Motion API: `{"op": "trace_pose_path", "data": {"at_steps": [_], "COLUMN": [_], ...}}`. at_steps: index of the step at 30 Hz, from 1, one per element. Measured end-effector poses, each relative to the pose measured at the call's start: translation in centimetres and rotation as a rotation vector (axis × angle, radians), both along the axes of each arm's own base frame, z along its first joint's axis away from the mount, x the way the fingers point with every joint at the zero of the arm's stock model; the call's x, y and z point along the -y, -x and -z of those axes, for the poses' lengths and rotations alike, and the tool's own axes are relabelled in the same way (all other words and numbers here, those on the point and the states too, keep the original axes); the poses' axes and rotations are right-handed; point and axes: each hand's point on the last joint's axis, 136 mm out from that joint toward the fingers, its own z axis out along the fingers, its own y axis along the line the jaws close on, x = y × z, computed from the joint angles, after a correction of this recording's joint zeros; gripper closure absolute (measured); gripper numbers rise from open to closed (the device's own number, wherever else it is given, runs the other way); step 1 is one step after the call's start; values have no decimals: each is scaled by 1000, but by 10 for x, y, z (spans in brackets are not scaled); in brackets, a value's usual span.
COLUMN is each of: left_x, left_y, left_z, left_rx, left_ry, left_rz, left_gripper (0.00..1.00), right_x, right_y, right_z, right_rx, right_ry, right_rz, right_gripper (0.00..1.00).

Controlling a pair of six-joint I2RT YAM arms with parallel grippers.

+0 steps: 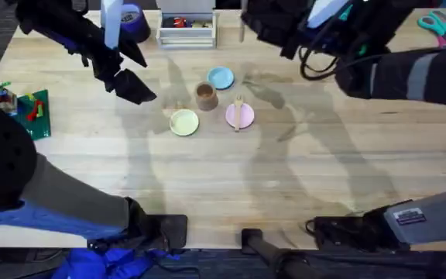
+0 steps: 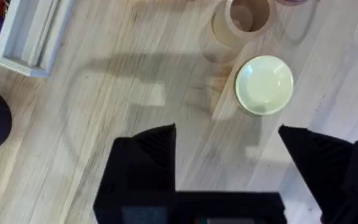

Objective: Pick up a utensil and set it on the pink plate, then put the other utensil in the container.

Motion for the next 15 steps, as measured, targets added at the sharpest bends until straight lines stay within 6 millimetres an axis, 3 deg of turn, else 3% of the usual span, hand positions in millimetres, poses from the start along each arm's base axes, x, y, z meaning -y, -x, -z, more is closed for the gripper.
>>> {"op": "trace_pose_path", "data": {"at_steps": [9,15], "left_x": [5,15], "left_y": [-5,-11], "left_z": [-4,-12], "left_rx": [29,63], "left_ry": [39,109], "left_rz": [3,7], "left_gripper": [7,7], "right_x": [-11,-29], "right_y": [4,15], "right_z": [9,10], "right_rx": [-53,-57], "right_ry": [-6,-6], "right_rz": [-16,-59], "right_gripper": [966,966]}}
